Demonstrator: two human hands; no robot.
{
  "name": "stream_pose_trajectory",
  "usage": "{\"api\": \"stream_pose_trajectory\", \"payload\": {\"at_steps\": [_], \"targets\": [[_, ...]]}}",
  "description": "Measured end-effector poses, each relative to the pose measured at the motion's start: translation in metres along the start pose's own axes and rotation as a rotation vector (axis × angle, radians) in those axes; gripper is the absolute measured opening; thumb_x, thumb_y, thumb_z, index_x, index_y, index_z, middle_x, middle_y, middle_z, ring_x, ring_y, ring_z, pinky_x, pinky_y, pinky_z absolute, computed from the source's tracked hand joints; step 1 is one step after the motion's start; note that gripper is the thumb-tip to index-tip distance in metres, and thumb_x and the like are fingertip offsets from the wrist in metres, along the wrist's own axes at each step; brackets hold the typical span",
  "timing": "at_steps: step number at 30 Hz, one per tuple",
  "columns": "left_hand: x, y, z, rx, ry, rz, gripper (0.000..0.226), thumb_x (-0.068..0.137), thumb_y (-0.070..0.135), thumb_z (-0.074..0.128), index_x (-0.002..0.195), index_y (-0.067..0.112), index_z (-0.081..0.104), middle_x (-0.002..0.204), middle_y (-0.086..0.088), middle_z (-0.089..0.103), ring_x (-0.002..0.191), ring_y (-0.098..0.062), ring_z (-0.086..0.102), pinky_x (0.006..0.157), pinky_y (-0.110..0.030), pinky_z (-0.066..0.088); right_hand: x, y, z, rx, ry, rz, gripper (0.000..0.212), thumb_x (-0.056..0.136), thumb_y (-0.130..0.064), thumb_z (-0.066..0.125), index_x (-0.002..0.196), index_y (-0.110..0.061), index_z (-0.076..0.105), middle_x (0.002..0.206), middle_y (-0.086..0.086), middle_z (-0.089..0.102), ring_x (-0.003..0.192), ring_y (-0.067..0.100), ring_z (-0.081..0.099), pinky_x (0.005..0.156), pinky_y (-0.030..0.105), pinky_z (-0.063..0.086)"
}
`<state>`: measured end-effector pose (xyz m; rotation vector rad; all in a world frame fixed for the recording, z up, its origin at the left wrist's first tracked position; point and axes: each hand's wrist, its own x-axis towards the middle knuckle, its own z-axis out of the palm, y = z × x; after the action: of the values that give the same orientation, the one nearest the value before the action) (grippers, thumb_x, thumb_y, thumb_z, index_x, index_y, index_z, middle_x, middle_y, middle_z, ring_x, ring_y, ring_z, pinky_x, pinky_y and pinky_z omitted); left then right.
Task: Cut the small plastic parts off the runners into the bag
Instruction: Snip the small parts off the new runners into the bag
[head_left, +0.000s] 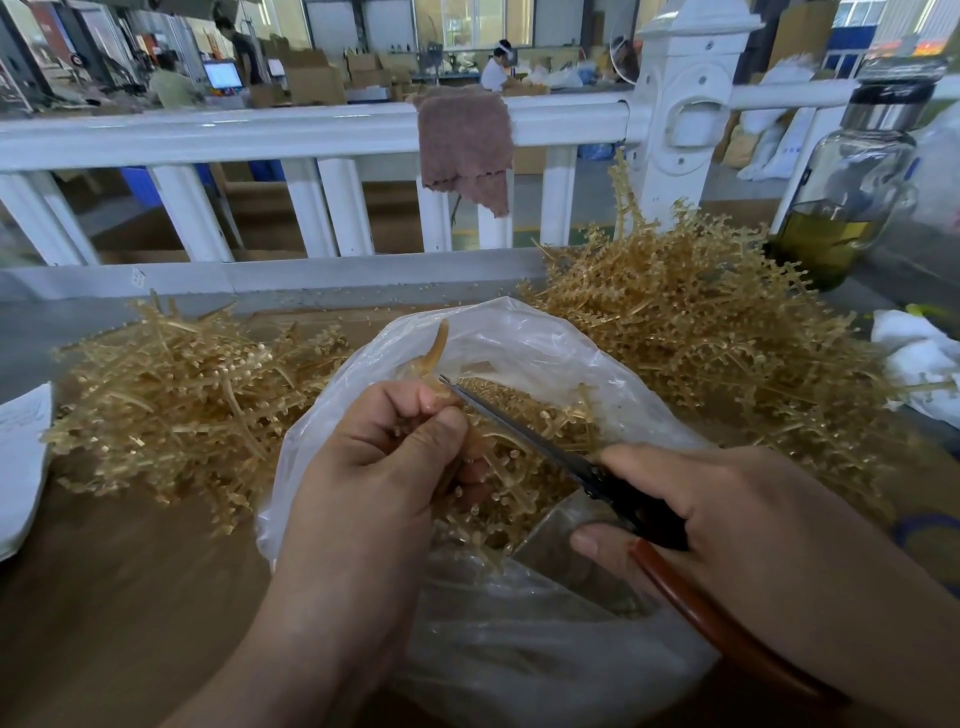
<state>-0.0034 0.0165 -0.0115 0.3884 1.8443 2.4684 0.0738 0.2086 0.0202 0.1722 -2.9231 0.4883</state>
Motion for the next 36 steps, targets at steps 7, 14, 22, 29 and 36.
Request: {"api": "stream_pose_trajectory", "payload": {"at_steps": [7, 14, 22, 29, 36], "targets": [[0.0, 0.0, -0.001, 0.013, -0.003, 0.015, 0.026, 0.095, 0.006, 0.059, 0.075, 0.02, 0.067, 0.068, -0.009, 0.062, 0.062, -0.017, 0.058, 0.057, -0.023, 0.052, 0.0, -0.002, -0.002, 0.022, -0.005, -0.002, 0.053, 0.074, -0.077, 0.033, 0.082, -0.031, 0.058, 0.061, -0.018, 0.055, 0.066, 0.002, 0.058, 0.052, 0.019, 0.04], [0.0, 0.0, 0.0, 0.032, -0.008, 0.013, 0.027, 0.096, 0.007, 0.059, 0.074, 0.02, 0.067, 0.067, -0.009, 0.062, 0.063, -0.018, 0.058, 0.057, -0.023, 0.051, 0.0, -0.005, -0.004, 0.073, -0.034, 0.011, 0.04, 0.078, -0.067, 0.047, 0.078, -0.028, 0.058, 0.056, -0.016, 0.052, 0.062, 0.001, 0.058, 0.053, 0.017, 0.04], [-0.001, 0.002, -0.001, 0.03, -0.002, -0.016, 0.022, 0.096, 0.007, 0.059, 0.078, 0.017, 0.066, 0.069, -0.011, 0.063, 0.064, -0.02, 0.059, 0.058, -0.024, 0.052, -0.001, -0.004, -0.003, 0.086, -0.023, -0.004, 0.042, 0.079, -0.067, 0.047, 0.081, -0.027, 0.061, 0.056, -0.015, 0.053, 0.062, 0.002, 0.058, 0.053, 0.016, 0.04], [-0.001, 0.007, 0.001, -0.041, 0.002, -0.052, 0.015, 0.09, 0.016, 0.064, 0.095, 0.003, 0.058, 0.07, -0.011, 0.062, 0.064, -0.018, 0.058, 0.056, -0.022, 0.053, 0.0, -0.001, 0.001, 0.268, 0.049, 0.019, 0.048, 0.076, -0.077, 0.049, 0.091, -0.033, 0.063, 0.068, -0.014, 0.064, 0.054, 0.002, 0.06, 0.05, 0.013, 0.042], [-0.009, 0.014, 0.013, -0.128, -0.097, -0.089, 0.012, 0.075, 0.025, 0.075, 0.071, 0.015, 0.07, 0.07, -0.015, 0.069, 0.056, -0.022, 0.065, 0.049, -0.03, 0.054, -0.001, -0.009, 0.01, 0.795, 0.237, 0.018, 0.037, 0.075, -0.062, 0.067, 0.103, -0.038, 0.066, 0.082, -0.013, 0.073, 0.068, 0.0, 0.071, 0.059, 0.008, 0.05]]}}
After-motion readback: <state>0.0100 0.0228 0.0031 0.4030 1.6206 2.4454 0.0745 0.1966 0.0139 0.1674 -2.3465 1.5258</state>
